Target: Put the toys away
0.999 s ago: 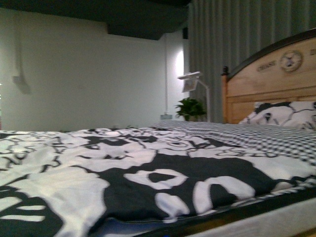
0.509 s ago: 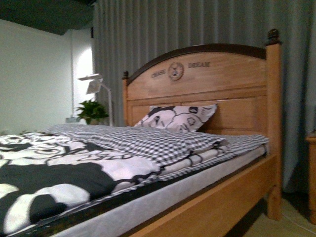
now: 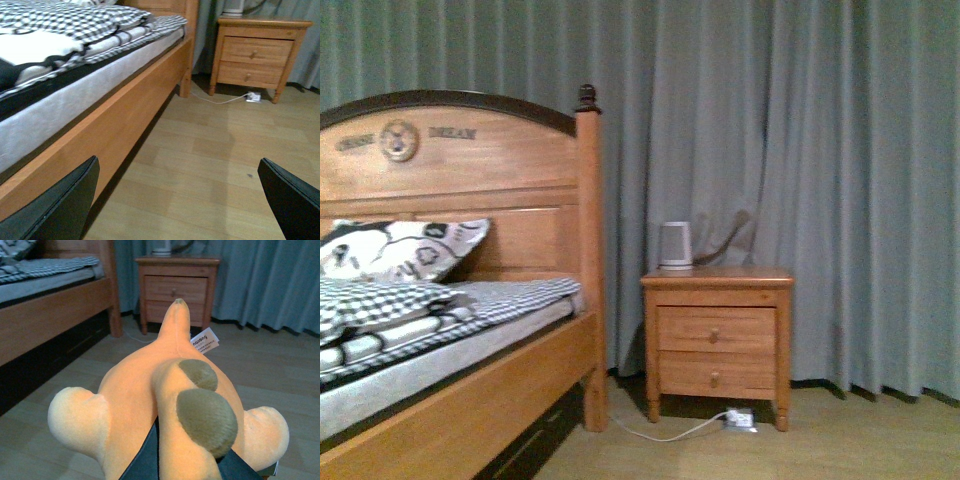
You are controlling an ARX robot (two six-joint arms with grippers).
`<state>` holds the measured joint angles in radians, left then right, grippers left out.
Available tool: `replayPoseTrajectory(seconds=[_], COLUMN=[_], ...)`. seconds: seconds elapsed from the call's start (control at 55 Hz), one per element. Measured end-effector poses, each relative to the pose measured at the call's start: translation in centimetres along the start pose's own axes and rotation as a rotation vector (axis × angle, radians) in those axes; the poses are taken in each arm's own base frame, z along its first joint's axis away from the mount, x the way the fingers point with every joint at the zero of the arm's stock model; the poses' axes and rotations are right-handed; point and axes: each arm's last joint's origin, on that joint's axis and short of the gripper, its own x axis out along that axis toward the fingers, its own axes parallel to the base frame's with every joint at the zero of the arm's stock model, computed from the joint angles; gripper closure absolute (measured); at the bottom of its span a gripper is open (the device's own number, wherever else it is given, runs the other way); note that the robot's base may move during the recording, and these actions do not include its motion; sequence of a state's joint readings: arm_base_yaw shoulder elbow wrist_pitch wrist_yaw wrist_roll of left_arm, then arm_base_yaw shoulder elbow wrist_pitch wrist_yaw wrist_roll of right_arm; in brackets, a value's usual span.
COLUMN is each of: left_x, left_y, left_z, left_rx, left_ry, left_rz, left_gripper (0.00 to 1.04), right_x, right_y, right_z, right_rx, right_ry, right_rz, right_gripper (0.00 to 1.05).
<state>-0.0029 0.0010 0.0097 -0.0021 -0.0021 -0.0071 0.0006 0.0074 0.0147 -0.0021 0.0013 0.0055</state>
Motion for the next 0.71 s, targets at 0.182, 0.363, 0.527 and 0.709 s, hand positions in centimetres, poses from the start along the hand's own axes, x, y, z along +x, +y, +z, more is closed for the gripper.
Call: replayPoseTrajectory(seconds=[0.182, 0.363, 0.527, 0.709], left_x=[0.00, 0.00, 0.00, 0.00], left_y=[0.00, -0.02, -0.01, -0.01], left_z=[0.00, 0.00, 0.00, 0.00], left_rx=[0.000, 0.000, 0.000, 0.000], left_ry=[0.000, 0.000, 0.000, 0.000], left_rz=[0.000, -0.005, -0.001, -0.002], left_gripper=[0.06, 0.06, 0.06, 0.06], right_x=[0.00, 0.00, 0.00, 0.00], right_y=[0.00, -0.04, 0.01, 0.01], right_z=[0.00, 0.00, 0.00, 0.00], right_rx=[0.000, 0.000, 0.000, 0.000], right_ry=[0.000, 0.000, 0.000, 0.000], right_rz=[0.001, -0.010, 0.005, 0.003], right_gripper=[0.97, 0.97, 0.97, 0.97])
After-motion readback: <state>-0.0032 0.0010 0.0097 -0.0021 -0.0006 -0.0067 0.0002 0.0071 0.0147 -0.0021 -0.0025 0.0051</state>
